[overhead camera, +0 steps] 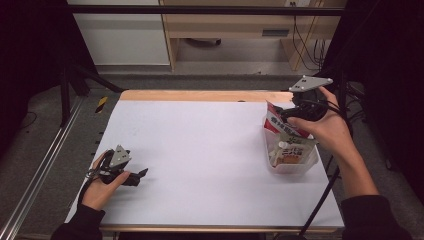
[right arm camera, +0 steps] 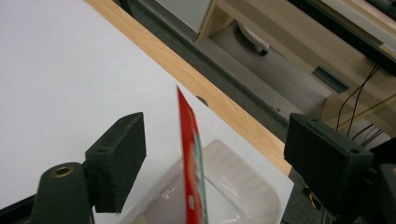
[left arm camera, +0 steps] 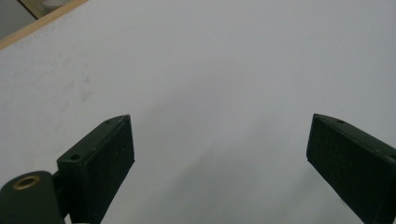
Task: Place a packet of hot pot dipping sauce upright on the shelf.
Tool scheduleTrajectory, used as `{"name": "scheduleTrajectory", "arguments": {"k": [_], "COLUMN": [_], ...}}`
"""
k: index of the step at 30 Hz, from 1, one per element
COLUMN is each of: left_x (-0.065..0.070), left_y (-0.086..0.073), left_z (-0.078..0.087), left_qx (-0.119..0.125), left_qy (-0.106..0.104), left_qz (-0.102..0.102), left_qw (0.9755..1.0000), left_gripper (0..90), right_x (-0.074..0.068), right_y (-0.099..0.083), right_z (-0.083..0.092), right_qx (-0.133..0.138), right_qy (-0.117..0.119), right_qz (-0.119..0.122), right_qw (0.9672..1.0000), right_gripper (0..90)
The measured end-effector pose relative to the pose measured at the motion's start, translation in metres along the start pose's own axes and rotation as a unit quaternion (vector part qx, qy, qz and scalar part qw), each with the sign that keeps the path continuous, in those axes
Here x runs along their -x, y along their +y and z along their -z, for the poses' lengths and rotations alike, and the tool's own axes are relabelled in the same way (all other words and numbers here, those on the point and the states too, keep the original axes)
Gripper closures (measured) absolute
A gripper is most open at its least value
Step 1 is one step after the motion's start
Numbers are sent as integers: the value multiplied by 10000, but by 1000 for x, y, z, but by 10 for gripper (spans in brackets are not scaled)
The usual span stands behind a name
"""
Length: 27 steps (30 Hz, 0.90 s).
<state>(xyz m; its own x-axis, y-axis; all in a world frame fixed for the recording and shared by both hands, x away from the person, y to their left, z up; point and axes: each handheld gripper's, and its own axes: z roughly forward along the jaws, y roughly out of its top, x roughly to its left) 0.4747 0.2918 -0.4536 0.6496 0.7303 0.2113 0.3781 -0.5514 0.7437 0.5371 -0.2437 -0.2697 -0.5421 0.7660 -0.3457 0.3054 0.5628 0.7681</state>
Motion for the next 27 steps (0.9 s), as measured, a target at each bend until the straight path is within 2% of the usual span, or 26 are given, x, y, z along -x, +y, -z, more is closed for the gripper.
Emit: {"name": "scheduleTrajectory", "arguments": {"k": [4,9,13,18,23,25,27], "left_x": [0,0,0,0,1,2,2], "left_y": [0,0,0,0,1,1,0], "left_z": [0,0,0,0,0,-1,-1], "left_qx": [-9,-6,2,2,-11,-26,-23], "left_qy": [6,0,-6,-1,-5,-8,5], "left_qz": [-14,-15,-10,-17,-70,-80,-78], "left_qw": [10000,10000,10000,10000,10000,10000,10000], "left_gripper": [74,73,73,72,72,72,71], "right_x": [-16,-47,-78,-112,-154,-171,-181], "right_y": [7,12,9,-2,-28,-40,-49], "right_z": [7,10,5,-3,-19,-28,-37], "right_qx": [258,487,540,592,663,596,600], "right_qy": [117,339,554,760,924,954,1022], "right_qz": [-8,60,119,23,-419,-581,-760], "right_qw": [9996,9982,9969,9953,9926,9920,9900], "right_gripper": [180,156,144,130,125,117,115]}}
